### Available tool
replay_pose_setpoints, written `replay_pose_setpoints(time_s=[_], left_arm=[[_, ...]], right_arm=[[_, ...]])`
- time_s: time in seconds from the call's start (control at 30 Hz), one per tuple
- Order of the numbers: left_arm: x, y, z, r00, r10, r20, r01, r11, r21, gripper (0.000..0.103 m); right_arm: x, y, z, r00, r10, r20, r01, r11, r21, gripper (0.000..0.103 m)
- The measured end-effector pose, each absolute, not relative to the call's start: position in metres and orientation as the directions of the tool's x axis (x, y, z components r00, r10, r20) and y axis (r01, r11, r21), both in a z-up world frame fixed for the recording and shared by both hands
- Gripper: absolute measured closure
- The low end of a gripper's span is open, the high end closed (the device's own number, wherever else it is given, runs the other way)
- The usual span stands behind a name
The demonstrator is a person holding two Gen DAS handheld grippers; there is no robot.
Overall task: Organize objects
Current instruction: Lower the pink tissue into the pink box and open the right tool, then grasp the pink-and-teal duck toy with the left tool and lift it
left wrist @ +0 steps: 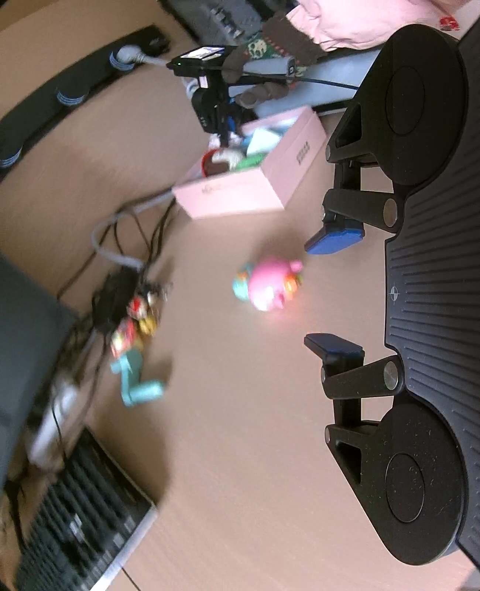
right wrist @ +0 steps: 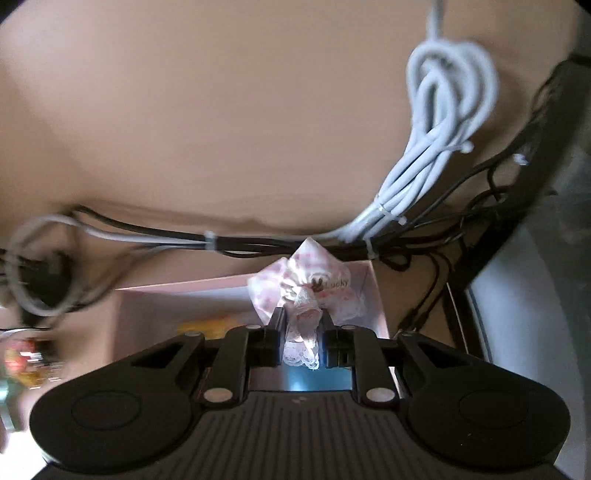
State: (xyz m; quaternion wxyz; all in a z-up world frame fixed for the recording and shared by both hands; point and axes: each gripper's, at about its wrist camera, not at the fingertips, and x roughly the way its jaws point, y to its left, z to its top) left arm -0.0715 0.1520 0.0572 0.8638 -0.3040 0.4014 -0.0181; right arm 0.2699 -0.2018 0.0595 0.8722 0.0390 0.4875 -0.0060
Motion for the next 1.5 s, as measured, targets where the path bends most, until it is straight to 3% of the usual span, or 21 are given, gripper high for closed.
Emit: replay_pose_setpoints(time_s=[0.27, 0.33, 0.4, 0.53, 0.63, 0.83, 1.0, 1.2, 1.37, 1.5], left_arm=[[-0.083, 0.166, 0.044, 0.658, -0.23, -0.717, -0.29, 0.801, -0.524, 0.052], [-0.08, 0.161, 0.044, 0.651, -0.236, -0.721, -0.276, 0.811, -0.515, 0.052], [-0.077, 0.155, 0.045, 0.646, -0.244, -0.723, -0.251, 0.827, -0.503, 0.052], [-0.069, 0.144, 0.048, 0.635, -0.262, -0.727, -0.208, 0.848, -0.487, 0.052], [-0.06, 0.136, 0.051, 0.631, -0.268, -0.728, -0.177, 0.864, -0.472, 0.052], [-0.04, 0.11, 0.068, 0.659, -0.221, -0.719, -0.057, 0.939, -0.34, 0.052], [-0.02, 0.109, 0.071, 0.672, -0.199, -0.714, -0.033, 0.954, -0.297, 0.052], [0.031, 0.156, 0.077, 0.748, -0.063, -0.66, -0.134, 0.961, -0.243, 0.052], [0.093, 0.186, 0.067, 0.79, 0.002, -0.613, -0.176, 0.959, -0.224, 0.052], [0.143, 0.194, 0.046, 0.765, 0.03, -0.644, -0.176, 0.971, -0.163, 0.052]], right_arm=[[0.279, -0.198, 0.023, 0.428, 0.014, -0.904, 0.032, 0.999, 0.031, 0.084], [0.271, -0.202, 0.031, 0.444, 0.045, -0.895, 0.023, 0.998, 0.062, 0.074], [0.256, -0.209, 0.049, 0.489, 0.062, -0.87, 0.044, 0.995, 0.095, 0.037], [0.208, -0.223, 0.097, 0.633, 0.102, -0.767, 0.033, 0.987, 0.158, 0.033], [0.166, -0.229, 0.122, 0.713, 0.129, -0.689, 0.003, 0.982, 0.187, 0.021], [0.086, -0.226, 0.134, 0.802, 0.153, -0.577, -0.103, 0.988, 0.118, 0.005], [0.021, -0.192, 0.096, 0.813, 0.102, -0.573, -0.171, 0.983, -0.069, 0.002], [-0.021, -0.152, 0.042, 0.71, 0.152, -0.688, -0.24, 0.97, -0.033, 0.002], [-0.034, -0.13, 0.039, 0.7, 0.161, -0.696, -0.251, 0.968, -0.028, 0.002], [-0.034, -0.122, 0.044, 0.691, 0.149, -0.707, -0.238, 0.971, -0.028, 0.002]])
